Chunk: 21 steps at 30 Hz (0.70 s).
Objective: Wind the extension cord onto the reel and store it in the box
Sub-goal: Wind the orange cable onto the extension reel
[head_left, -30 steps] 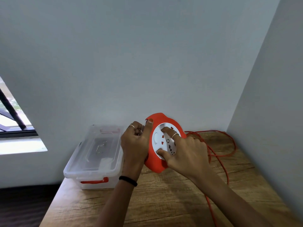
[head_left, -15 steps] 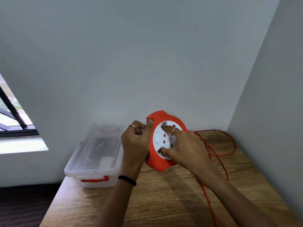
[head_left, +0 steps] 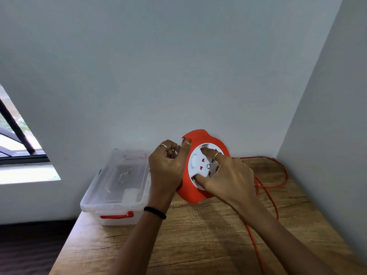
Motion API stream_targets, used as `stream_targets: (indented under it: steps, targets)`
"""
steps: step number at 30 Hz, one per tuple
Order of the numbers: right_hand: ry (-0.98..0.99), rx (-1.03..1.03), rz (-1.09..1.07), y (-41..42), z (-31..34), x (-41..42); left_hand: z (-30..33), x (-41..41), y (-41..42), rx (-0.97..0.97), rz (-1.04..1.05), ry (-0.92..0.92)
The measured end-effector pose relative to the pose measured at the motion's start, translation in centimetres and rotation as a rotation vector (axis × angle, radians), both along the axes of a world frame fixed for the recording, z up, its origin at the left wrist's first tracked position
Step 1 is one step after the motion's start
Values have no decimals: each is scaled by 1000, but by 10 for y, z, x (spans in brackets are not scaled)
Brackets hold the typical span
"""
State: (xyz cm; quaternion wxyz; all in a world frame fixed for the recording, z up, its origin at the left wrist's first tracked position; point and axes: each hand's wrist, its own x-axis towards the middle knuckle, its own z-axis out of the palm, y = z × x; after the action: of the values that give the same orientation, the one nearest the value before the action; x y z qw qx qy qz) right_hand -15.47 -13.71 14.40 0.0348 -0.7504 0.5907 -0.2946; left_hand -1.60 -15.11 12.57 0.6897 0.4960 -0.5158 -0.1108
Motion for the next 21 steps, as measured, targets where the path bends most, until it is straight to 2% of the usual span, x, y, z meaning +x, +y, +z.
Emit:
stream_targets:
  steps: [7,9,14,21]
  targets:
    - [-331,164,-39,-9,-7,1,-17,-18,2,-16,169,-15]
    - [-363,199,-50,-10,-8,0,-24,-24,5,26,187,26]
    - [-60,137,-126,-5,-8,2,-30,-25,6,204,103,110]
    - [145,114,-66,4,-7,3,-12,-1,-10,378,-3,-59]
